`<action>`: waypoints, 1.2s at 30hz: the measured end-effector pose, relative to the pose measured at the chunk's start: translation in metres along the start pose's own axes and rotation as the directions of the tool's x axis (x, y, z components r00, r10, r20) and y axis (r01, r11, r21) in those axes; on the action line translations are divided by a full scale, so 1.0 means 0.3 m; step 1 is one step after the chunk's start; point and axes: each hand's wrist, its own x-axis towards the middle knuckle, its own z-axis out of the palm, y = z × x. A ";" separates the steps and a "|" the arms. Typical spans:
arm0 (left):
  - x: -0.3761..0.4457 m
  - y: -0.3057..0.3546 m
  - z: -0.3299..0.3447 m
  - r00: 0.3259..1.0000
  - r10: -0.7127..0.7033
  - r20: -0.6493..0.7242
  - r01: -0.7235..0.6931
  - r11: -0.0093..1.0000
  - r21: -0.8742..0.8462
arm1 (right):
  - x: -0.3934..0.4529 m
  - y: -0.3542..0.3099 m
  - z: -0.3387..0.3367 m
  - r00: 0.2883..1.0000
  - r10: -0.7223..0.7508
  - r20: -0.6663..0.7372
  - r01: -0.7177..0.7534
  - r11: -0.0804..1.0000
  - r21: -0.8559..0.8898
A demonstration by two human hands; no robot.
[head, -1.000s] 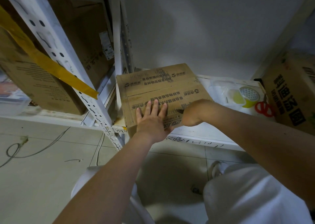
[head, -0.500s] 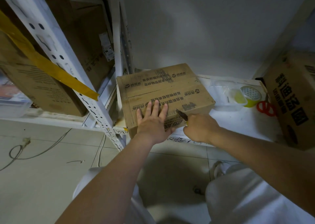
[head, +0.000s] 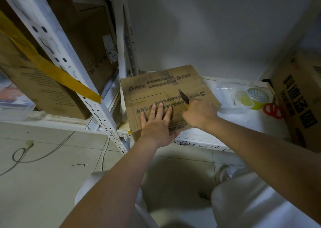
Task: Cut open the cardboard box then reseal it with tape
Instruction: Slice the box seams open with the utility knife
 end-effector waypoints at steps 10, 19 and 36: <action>0.004 0.034 -0.050 0.999 -0.037 0.037 0.036 0.999 0.038 | 0.019 0.123 0.045 0.995 0.012 0.103 -0.026 0.989 0.143; 0.058 0.103 -0.093 0.990 -0.142 0.024 0.138 0.981 0.136 | 0.045 0.284 -0.074 0.993 0.119 0.024 -0.122 0.961 0.248; 0.114 0.149 -0.156 0.997 -0.074 -0.009 0.074 0.955 0.287 | 0.199 0.547 -0.087 0.859 0.469 0.207 -0.478 0.878 -0.006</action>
